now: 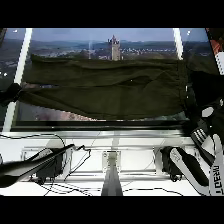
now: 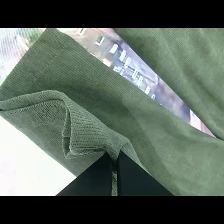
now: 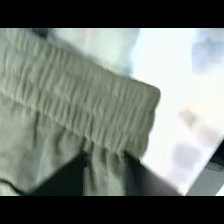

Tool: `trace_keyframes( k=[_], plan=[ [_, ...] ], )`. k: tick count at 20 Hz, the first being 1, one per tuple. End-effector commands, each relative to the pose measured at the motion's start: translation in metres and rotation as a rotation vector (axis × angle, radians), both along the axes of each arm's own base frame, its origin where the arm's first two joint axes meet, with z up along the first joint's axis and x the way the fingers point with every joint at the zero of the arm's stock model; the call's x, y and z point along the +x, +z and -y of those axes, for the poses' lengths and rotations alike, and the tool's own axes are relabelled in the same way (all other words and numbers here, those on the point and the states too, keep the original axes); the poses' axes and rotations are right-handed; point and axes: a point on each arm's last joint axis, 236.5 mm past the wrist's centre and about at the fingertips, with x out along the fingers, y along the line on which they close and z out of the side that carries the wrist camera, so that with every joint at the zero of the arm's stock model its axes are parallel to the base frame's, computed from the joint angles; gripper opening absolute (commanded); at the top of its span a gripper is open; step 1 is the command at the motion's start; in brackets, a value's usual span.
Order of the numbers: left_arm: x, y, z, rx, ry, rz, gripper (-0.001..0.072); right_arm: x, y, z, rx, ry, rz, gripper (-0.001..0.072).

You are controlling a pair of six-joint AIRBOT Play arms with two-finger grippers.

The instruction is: Fold the clothes and pants, and hang the long-sleeved shirts on hangers.

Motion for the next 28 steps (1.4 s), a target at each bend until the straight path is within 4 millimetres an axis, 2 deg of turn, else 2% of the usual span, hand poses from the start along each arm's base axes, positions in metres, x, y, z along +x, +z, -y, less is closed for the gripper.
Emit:
trace_keyframes(
  k=[1,3,5,6,10,12,13,14,15,16,18,21,24,26,28],
  plan=[
    [0.0,0.0,0.001,-0.003,-0.003,-0.002,0.0017,0.009,-0.001,0.005,-0.038,0.039,0.023,0.0134],
    [-0.001,-0.001,0.003,-0.009,-0.007,-0.007,0.0017,0.001,-0.001,0.001,-0.086,0.183,-0.048,0.0133],
    [-0.001,-0.001,0.003,-0.008,-0.008,-0.007,0.0017,-0.012,0.0,0.003,-0.119,0.242,-0.122,0.0032],
    [-0.001,-0.001,0.003,-0.008,-0.008,-0.007,0.0017,-0.018,0.003,0.004,-0.129,0.256,-0.147,0.0032],
    [-0.001,-0.001,0.003,-0.008,-0.008,-0.007,0.0017,-0.028,0.022,0.009,-0.188,0.27,-0.15,0.0032],
    [-0.001,-0.001,0.003,-0.007,-0.008,-0.007,0.0018,-0.032,0.022,0.016,-0.179,0.175,-0.134,0.0032],
    [-0.001,-0.001,0.003,-0.008,-0.008,-0.007,0.0017,-0.034,0.019,0.017,-0.151,0.114,-0.122,0.0057],
    [-0.001,-0.001,0.003,-0.008,-0.008,-0.007,0.0018,-0.036,0.016,0.02,-0.13,0.065,-0.117,0.0201],
    [-0.001,-0.001,0.003,-0.008,-0.008,-0.007,0.0018,-0.039,0.012,0.023,-0.108,0.018,-0.119,0.0407],
    [-0.001,-0.001,0.002,-0.007,-0.008,-0.007,0.0018,-0.041,0.009,0.025,-0.092,-0.004,-0.125,0.0458],
    [-0.001,-0.001,0.002,-0.007,-0.007,-0.007,0.0018,-0.043,0.001,0.027,-0.058,-0.038,-0.132,0.046],
    [-0.001,-0.001,0.002,-0.005,-0.006,-0.005,0.0018,-0.03,-0.014,0.021,0.033,-0.076,-0.093,0.046],
    [-0.001,-0.001,0.002,-0.006,-0.006,-0.005,0.0018,-0.01,-0.025,0.006,0.094,-0.008,-0.04,0.0459],
    [-0.001,-0.001,0.002,-0.006,-0.005,-0.005,0.0018,-0.001,-0.028,0.005,0.08,0.048,-0.018,0.0452],
    [-0.001,-0.001,0.002,-0.005,-0.005,-0.005,0.0018,0.002,-0.028,0.01,0.037,0.084,-0.011,0.0271]
  ],
)
